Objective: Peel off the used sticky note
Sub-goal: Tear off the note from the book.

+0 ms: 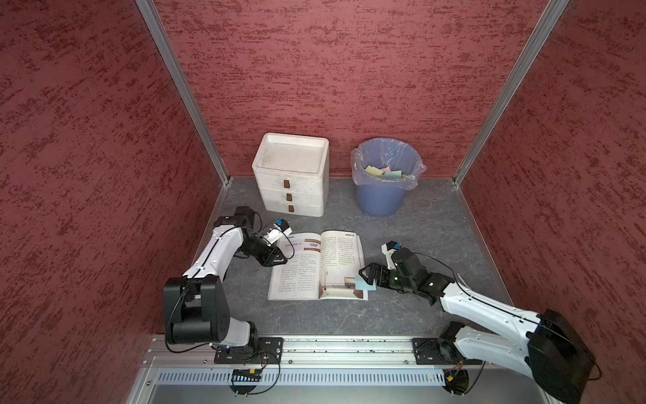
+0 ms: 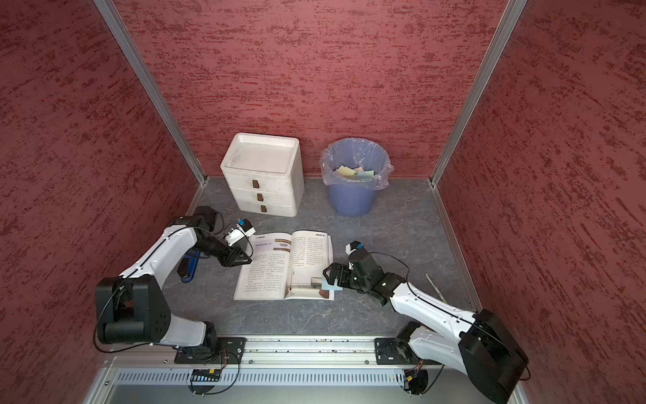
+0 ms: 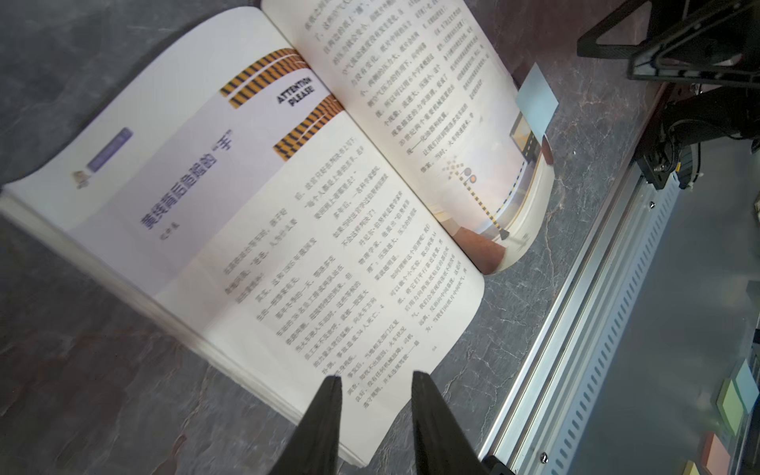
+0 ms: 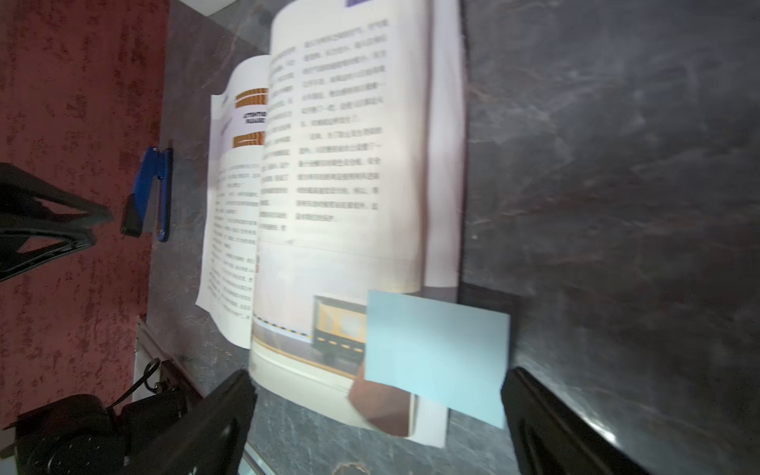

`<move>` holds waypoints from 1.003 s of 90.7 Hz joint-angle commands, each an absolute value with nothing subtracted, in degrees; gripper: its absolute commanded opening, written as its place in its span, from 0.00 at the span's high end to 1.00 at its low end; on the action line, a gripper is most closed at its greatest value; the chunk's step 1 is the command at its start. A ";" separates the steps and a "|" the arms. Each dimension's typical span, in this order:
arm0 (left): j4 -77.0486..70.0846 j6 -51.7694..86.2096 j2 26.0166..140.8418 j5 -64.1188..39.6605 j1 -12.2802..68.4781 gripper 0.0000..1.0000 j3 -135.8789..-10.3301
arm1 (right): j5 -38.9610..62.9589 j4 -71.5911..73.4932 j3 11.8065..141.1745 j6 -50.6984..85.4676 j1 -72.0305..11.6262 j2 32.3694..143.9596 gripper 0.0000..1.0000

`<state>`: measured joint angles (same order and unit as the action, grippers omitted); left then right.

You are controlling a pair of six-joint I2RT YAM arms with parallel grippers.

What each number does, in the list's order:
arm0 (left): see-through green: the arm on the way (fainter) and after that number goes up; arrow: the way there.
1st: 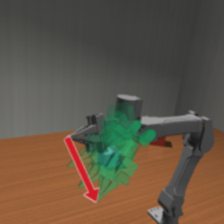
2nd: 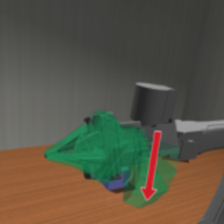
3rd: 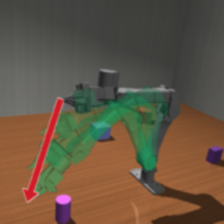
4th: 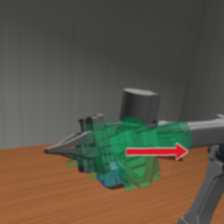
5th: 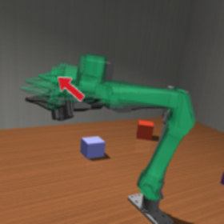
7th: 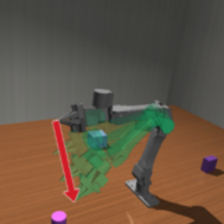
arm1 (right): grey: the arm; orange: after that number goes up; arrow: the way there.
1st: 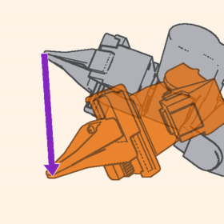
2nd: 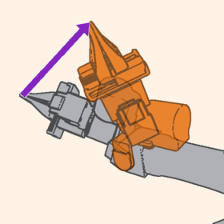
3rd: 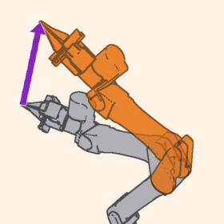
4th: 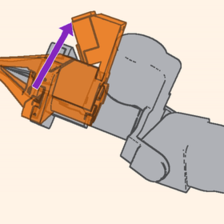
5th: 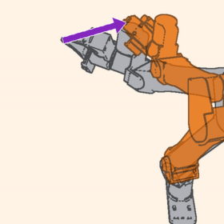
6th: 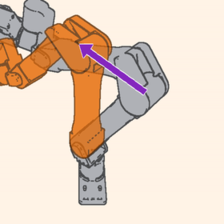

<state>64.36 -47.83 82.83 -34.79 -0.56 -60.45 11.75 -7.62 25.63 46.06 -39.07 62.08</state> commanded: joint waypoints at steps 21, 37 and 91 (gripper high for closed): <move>59.92 -41.80 84.21 -30.84 7.91 0.68 -58.78 | 23.30 3.80 21.02 45.89 -30.78 69.87 0.02; 59.33 -41.65 85.09 -30.07 8.87 0.68 -58.47 | 28.38 14.38 19.01 50.53 -29.19 76.26 0.08; 57.34 -40.47 87.38 -28.49 13.27 0.68 -59.44 | 32.55 24.51 14.41 57.79 -29.10 72.67 0.27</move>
